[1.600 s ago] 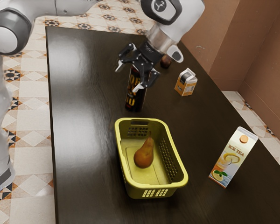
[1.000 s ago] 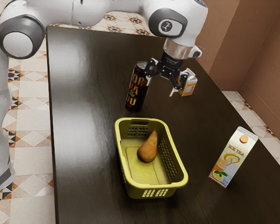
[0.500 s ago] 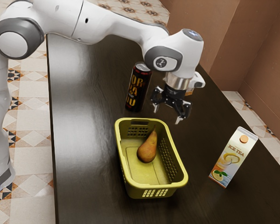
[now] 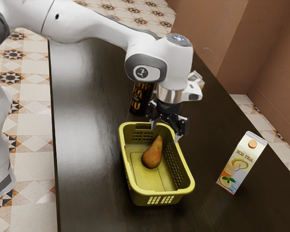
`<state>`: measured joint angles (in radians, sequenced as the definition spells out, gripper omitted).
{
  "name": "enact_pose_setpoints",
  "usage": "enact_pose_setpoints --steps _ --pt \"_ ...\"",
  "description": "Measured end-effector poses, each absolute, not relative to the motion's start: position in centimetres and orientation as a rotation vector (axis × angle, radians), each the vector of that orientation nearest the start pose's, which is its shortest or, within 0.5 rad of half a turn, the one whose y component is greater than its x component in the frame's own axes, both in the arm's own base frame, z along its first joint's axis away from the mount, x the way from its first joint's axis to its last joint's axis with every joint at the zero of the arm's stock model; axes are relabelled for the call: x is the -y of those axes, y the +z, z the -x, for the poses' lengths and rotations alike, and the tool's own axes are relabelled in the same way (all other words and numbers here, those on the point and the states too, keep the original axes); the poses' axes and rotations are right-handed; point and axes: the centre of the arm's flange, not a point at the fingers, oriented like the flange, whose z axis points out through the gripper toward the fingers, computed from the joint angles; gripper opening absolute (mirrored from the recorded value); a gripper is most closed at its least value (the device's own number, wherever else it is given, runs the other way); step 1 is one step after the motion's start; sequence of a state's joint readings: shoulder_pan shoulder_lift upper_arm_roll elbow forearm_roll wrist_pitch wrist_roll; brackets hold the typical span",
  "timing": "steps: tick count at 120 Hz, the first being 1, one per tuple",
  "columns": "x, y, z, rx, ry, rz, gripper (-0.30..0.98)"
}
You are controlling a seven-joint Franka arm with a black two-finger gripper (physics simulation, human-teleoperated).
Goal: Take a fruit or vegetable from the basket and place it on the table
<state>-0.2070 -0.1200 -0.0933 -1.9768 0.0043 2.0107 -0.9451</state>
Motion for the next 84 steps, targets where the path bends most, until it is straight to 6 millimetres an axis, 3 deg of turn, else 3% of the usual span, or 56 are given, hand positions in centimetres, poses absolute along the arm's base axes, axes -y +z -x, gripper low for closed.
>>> enact_pose_setpoints --steps 11,42,84 --pt "15.8 53.5 -51.4 1.064 -0.215 3.043 0.69" --pt "12.7 50.8 -51.8 1.417 -0.123 2.896 0.69" --pt "13.1 47.4 -52.9 1.621 -0.065 2.771 0.68"
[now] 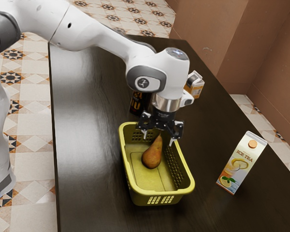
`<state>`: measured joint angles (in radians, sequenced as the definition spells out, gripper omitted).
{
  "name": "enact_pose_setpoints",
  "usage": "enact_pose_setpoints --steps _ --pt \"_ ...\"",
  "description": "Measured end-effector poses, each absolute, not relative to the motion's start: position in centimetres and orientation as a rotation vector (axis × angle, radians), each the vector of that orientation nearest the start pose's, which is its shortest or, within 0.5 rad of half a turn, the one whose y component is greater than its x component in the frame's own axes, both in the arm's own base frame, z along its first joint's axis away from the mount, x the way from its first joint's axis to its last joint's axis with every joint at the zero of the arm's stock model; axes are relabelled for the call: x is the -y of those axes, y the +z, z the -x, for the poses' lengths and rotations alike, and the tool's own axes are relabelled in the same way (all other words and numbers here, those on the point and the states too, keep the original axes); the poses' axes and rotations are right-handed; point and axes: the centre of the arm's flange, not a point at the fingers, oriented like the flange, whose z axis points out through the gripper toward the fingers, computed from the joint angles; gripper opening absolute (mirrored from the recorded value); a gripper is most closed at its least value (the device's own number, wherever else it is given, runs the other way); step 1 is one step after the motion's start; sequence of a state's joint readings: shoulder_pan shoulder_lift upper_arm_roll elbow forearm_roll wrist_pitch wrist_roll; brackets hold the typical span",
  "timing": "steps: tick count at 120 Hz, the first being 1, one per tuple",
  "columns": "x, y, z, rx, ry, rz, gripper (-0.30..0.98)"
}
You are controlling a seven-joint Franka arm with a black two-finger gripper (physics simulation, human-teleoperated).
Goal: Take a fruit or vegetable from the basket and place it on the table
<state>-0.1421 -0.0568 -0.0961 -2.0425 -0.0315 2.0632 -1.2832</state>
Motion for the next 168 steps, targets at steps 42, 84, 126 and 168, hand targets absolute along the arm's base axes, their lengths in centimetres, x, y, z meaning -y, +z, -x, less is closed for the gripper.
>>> enact_pose_setpoints --steps 42,84,126,168 --pt "13.7 47.3 -53.0 1.723 -0.079 2.727 0.60" --pt "15.0 46.9 -50.4 1.737 -0.072 2.703 0.58" --pt "15.4 46.1 -50.5 1.715 -0.060 2.704 0.58" --pt "15.7 44.5 -51.3 1.570 -0.094 2.750 0.58"
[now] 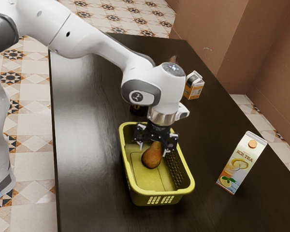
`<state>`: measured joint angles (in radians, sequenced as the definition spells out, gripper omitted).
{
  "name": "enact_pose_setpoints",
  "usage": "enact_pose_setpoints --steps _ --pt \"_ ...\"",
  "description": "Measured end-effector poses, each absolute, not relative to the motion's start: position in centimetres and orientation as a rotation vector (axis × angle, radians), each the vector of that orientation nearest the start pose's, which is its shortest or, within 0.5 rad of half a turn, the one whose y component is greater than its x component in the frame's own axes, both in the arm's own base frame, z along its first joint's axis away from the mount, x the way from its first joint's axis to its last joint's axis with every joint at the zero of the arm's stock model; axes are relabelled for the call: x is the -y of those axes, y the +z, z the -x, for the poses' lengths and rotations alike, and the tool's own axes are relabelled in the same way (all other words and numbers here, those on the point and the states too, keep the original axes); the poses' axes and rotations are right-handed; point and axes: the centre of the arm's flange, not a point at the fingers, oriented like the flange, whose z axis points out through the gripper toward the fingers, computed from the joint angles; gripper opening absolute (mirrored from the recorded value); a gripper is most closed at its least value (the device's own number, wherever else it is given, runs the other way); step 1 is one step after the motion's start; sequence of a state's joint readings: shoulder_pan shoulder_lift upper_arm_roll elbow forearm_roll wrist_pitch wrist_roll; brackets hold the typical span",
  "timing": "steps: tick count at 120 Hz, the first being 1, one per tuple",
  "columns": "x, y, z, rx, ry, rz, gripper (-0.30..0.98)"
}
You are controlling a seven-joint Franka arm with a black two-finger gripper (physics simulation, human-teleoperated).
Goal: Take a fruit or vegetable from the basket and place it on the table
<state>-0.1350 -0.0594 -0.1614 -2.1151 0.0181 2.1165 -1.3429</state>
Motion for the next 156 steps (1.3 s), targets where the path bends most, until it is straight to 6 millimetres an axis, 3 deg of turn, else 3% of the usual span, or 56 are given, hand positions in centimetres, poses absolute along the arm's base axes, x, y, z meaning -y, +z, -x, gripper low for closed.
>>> enact_pose_setpoints --steps 40,88,156 --pt "15.8 43.9 -51.5 1.481 -0.108 2.779 0.59" --pt "14.5 45.2 -51.7 1.504 -0.139 2.796 0.56" --pt "14.7 44.4 -51.6 1.433 -0.127 2.811 0.56"
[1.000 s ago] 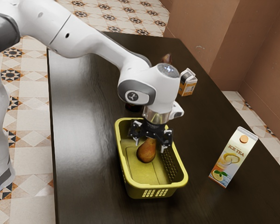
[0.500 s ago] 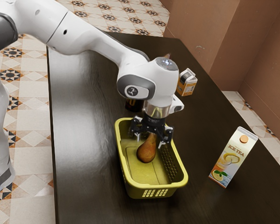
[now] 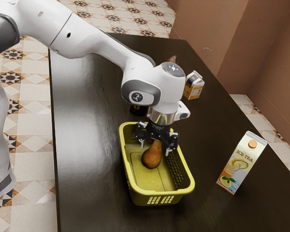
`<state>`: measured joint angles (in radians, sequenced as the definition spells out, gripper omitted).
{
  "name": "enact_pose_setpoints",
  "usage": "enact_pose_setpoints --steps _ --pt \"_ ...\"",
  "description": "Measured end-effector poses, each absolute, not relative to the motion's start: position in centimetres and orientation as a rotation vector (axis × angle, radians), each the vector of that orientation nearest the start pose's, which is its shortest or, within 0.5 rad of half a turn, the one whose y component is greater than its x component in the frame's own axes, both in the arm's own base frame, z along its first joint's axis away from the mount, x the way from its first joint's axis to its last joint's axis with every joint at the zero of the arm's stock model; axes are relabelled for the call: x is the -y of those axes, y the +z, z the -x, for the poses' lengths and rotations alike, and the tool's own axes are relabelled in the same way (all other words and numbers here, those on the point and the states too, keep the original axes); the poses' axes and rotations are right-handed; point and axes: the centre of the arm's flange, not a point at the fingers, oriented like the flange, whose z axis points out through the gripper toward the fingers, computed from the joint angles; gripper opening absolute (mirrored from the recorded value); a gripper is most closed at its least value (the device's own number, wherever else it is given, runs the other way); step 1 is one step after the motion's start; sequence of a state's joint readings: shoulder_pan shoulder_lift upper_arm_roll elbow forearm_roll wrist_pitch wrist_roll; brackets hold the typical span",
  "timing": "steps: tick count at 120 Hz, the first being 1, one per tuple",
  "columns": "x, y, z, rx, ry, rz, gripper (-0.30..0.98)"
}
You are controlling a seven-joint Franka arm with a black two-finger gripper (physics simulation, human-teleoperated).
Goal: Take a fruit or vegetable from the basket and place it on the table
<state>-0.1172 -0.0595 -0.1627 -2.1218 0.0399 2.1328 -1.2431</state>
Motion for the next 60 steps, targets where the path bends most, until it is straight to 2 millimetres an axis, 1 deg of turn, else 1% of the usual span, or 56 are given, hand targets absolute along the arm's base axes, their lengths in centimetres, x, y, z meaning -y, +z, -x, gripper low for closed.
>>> enact_pose_setpoints --steps 17,35,51,60 --pt "14.41 43.98 -51.28 1.420 -0.117 2.808 0.56" --pt "14.18 44.08 -50.89 1.418 -0.118 2.806 0.56" --pt "15.05 44.12 -50.62 1.391 -0.117 2.827 0.56" --pt "15.13 43.76 -50.75 1.384 -0.109 2.830 0.55"
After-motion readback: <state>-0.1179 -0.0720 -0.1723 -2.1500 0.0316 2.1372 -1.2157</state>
